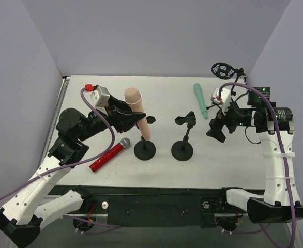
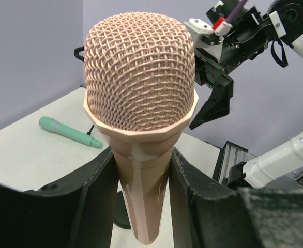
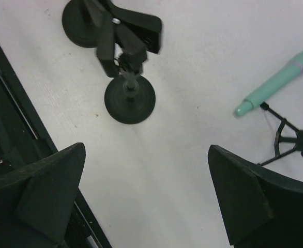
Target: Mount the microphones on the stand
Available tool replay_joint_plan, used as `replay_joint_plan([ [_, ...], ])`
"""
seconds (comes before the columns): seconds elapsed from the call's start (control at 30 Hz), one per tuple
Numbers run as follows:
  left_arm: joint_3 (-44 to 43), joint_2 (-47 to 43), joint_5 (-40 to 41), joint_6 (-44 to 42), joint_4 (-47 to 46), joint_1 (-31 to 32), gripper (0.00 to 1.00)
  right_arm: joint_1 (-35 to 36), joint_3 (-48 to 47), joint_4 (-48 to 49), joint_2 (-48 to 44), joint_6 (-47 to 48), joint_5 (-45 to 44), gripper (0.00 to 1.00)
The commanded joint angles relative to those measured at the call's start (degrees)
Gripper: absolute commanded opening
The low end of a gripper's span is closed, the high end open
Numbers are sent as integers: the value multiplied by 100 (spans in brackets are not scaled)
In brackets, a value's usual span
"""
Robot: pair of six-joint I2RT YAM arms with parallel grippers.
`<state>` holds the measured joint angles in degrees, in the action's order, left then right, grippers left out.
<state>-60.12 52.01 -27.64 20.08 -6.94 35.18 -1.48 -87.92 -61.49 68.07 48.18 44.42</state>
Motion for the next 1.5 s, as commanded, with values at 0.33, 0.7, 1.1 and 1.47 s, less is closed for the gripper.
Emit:
replay_joint_plan([
  [0.33,-193,55,-303,49,-642,-11,0,736,-1447,-1558,1242,2204,1323,100],
  [0.7,-44,11,-330,180,-782,-11,0,1061,-1754,-1532,1726,2081,1182,100],
  [1.1,35,55,-330,365,-958,-11,0,1510,-1948,-1550,2192,2002,1174,98],
  [1.47,53,222,-391,480,-1186,-11,0,1519,-2036,-1910,2254,2274,1156,64],
])
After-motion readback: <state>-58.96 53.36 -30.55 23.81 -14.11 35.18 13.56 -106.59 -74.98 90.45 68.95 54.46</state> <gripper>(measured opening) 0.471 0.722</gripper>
